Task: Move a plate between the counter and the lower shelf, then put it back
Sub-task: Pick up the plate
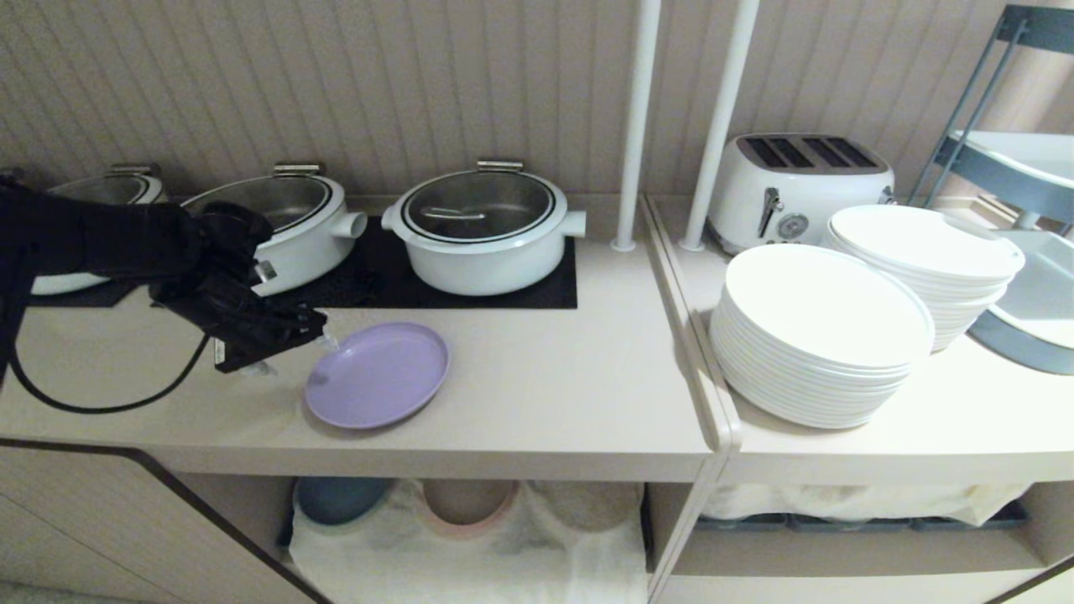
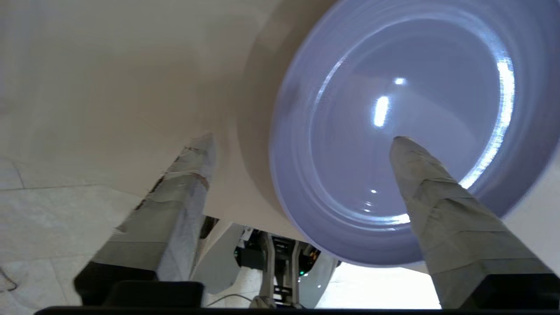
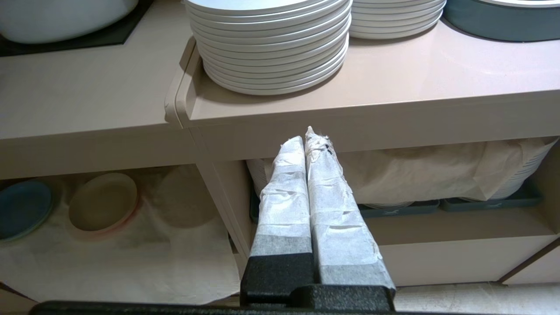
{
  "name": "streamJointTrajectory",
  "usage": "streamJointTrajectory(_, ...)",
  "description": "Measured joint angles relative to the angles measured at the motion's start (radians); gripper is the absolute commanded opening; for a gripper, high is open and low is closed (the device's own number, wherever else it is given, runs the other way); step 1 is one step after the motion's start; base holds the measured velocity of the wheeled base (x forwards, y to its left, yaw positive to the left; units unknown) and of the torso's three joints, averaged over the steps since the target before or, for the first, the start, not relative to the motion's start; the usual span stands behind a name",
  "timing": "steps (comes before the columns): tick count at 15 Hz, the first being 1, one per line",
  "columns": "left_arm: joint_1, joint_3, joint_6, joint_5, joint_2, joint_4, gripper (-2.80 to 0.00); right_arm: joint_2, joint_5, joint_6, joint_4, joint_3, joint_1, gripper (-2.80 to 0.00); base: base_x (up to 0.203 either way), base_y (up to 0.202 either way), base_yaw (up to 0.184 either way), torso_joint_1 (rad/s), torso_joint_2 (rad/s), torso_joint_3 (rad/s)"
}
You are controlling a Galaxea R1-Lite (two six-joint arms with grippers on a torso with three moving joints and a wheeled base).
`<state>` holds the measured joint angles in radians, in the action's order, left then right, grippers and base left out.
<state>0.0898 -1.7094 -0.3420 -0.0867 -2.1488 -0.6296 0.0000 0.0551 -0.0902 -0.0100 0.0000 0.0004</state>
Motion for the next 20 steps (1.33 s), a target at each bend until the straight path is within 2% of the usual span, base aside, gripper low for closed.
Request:
streamJointTrajectory(8,0.001,-0.004,0.026,0.004,-0.039,0.001,0.00,0.000,0.000,0.000,0.000,0.000,0.000,-2.80,0.000,0.000,0.000,0.000,0.00,0.000)
streamJointTrajectory(15,0.002,-0.069,0.025,0.006,-0.092,0.001,0.00,0.000,0.000,0.000,0.000,0.000,0.000,-2.80,0.000,0.000,0.000,0.000,0.00,0.000)
streamJointTrajectory(20,0.006,-0.074,0.020,0.006,-0.117,0.001,0.00,0.000,0.000,0.000,0.000,0.000,0.000,-2.80,0.000,0.000,0.000,0.000,0.00,0.000)
